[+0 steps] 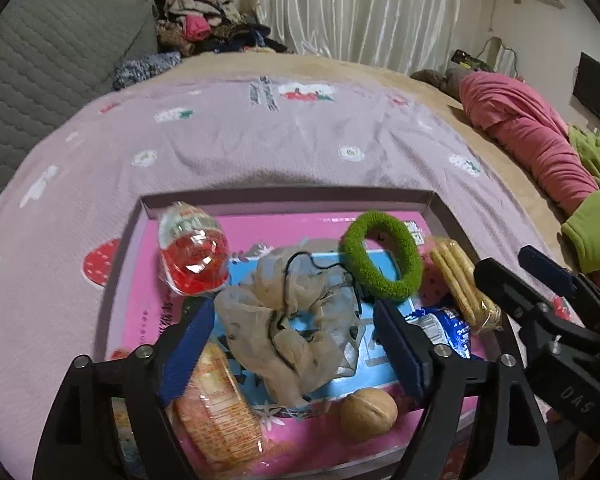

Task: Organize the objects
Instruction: 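Withdraw both open grippers up and away from the tray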

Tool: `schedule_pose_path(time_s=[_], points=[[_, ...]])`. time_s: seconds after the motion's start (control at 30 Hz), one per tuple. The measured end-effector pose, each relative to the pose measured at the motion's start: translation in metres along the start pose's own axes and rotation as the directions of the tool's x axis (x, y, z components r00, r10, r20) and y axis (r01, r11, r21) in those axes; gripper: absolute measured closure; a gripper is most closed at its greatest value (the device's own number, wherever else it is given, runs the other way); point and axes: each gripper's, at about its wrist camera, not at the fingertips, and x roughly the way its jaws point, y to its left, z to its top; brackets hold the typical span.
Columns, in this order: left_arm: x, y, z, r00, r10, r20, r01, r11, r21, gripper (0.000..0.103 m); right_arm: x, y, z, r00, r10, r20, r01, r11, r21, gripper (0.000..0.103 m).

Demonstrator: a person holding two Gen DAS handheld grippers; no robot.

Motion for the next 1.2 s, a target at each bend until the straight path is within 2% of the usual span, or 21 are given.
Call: schedule_pose_path(time_s=[0.17,0.3,0.43,0.6,0.77,0.9,1.0,1.2], points=[[-0.014,0.001,0.002,0.999,0.007,0.034,-0.007,1.000,-0.003,0.012,-0.010,-0.001,0.004,1.000,0.008,0.024,-0.009,1.000,0.016,0.023],[-0.023,0.002,0.004,0.998,0.025,0.059,-0.025,1.000,0.001,0.001,-0.018,0.001,0.007,0.999,0.015,0.038,-0.016,1.000,0.020,0.021],[-0.037,0.006,0.005,0.995,0.037,0.093,-0.036,0.999,-0.008,0.001,-0.026,0.003,0.010,0.998,0.017,0.056,-0.018,1.000,0.016,0.015],[-0.048,0.009,0.004,0.991,0.080,0.110,-0.080,0.997,-0.003,0.001,-0.040,0.008,0.013,0.997,0.018,0.077,-0.019,1.000,0.008,0.013],[-0.067,0.015,0.000,0.984,0.110,0.137,-0.110,0.994,-0.011,0.001,-0.065,0.015,0.017,0.993,0.018,0.117,-0.017,1.000,-0.009,0.002],[-0.088,0.018,-0.004,0.982,0.108,0.152,-0.106,0.994,-0.024,0.001,-0.086,0.021,0.019,0.990,0.014,0.139,-0.012,1.000,-0.020,0.001],[-0.106,0.020,-0.008,0.975,0.132,0.177,-0.129,0.991,-0.026,0.001,-0.101,0.027,0.023,0.989,0.008,0.145,-0.004,1.000,-0.030,0.001],[-0.139,0.023,-0.022,0.975,0.160,0.156,-0.157,0.987,-0.029,0.001,-0.131,0.036,0.019,0.991,0.001,0.138,0.005,0.999,-0.040,0.001]])
